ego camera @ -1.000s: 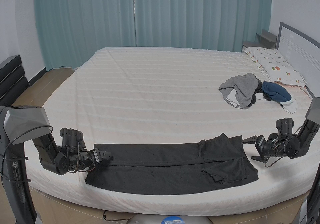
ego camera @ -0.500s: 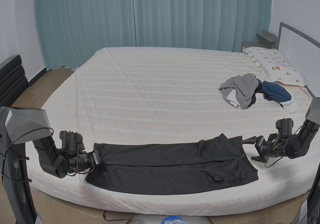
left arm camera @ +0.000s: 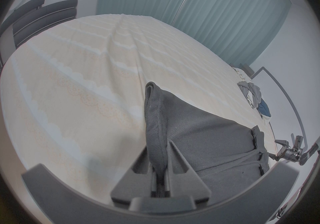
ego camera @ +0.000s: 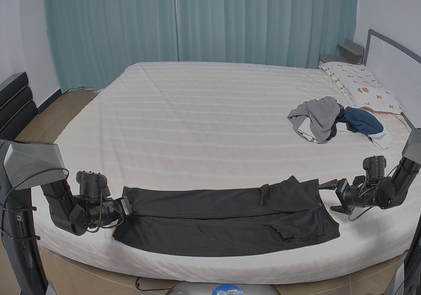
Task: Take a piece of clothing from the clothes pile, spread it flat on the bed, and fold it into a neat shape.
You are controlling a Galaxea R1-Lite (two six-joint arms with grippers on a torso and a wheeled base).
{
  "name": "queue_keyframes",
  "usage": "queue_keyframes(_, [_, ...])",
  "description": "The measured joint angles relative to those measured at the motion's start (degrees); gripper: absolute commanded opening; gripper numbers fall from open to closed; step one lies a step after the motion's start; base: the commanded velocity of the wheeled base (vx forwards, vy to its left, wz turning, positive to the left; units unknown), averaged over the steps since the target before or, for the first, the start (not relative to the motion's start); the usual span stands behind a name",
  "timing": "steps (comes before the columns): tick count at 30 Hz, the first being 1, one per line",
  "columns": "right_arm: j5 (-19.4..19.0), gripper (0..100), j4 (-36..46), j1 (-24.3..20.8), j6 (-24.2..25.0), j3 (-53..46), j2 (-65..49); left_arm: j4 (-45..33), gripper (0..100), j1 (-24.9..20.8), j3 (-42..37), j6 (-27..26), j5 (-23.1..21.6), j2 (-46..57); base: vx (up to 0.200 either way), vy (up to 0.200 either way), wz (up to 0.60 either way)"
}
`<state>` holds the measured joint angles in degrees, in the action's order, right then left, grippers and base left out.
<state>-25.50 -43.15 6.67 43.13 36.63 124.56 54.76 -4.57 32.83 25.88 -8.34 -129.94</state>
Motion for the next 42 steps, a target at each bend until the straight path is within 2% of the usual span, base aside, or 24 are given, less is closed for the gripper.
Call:
queue_keyframes(13, [0.0, 100, 0.02, -0.06, 0.02, 0.02, 0.0, 0.17, 0, 0.0, 1.21, 0.52, 0.05, 0.0, -0.015, 0.0, 0.0])
queue_keyframes(24, [-0.04, 100, 0.02, -0.17, 0.02, 0.02, -0.04, 0.12, 0, -0.41, 3.3, 7.05, 0.05, 0.09, 0.0, 0.0, 0.0])
queue_keyframes(28, [-0.02, 100, 0.02, -0.17, 0.02, 0.02, -0.04, -0.38, 0, -1.55, 3.91, 10.22, 0.09, 0.69, 0.0, -0.2, 0.0])
queue_keyframes(42, [-0.06, 100, 0.02, -0.26, 0.26, 0.02, -0.33, -1.12, 0, -3.91, 3.47, 10.74, 0.35, 4.52, 0.0, -0.2, 0.0])
